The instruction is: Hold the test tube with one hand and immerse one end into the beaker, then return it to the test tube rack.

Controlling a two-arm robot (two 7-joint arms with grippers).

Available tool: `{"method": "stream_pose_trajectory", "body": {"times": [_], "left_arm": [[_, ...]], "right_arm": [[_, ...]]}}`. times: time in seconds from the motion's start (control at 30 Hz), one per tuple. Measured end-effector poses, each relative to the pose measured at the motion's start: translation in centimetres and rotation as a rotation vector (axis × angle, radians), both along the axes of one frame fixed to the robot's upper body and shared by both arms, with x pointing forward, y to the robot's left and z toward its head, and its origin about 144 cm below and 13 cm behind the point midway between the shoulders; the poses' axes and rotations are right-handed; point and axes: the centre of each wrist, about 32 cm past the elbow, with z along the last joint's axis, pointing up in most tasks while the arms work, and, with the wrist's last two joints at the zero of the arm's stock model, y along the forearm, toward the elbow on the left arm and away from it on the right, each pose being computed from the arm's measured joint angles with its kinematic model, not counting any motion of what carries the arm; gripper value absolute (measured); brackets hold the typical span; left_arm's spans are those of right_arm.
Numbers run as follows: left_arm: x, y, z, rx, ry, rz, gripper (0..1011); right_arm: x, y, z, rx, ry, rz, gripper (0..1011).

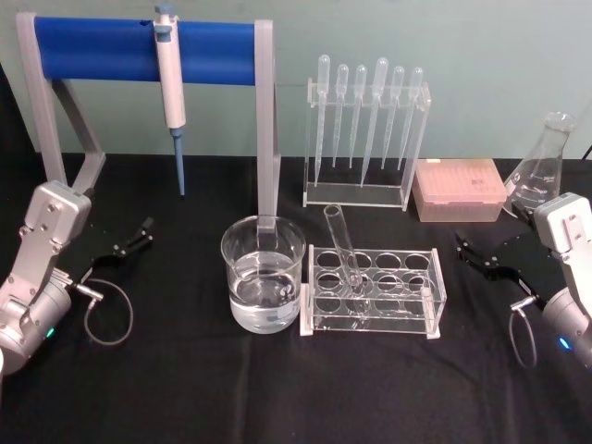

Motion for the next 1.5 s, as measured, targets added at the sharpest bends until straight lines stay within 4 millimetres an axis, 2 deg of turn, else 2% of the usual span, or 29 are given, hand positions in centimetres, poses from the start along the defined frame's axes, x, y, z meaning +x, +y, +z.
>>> {"method": "stream_pose_trajectory", "body": {"times": [1.1,1.4,1.5], "left_arm": [[0.0,0.0,0.0,0.000,0.000,0.000,1000],[0.0,0.0,0.0,0.000,0.000,0.000,1000],[0.0,0.0,0.0,0.000,0.000,0.000,1000]], "right_arm": [[0.0,0.0,0.0,0.000,0.000,0.000,1002],[-2.9,-1.2,2.1,-0.046,-0.031,0.037,1003],[-4.3,-1.4,3.6,-0.054,-0.030,0.085,1003]]}}
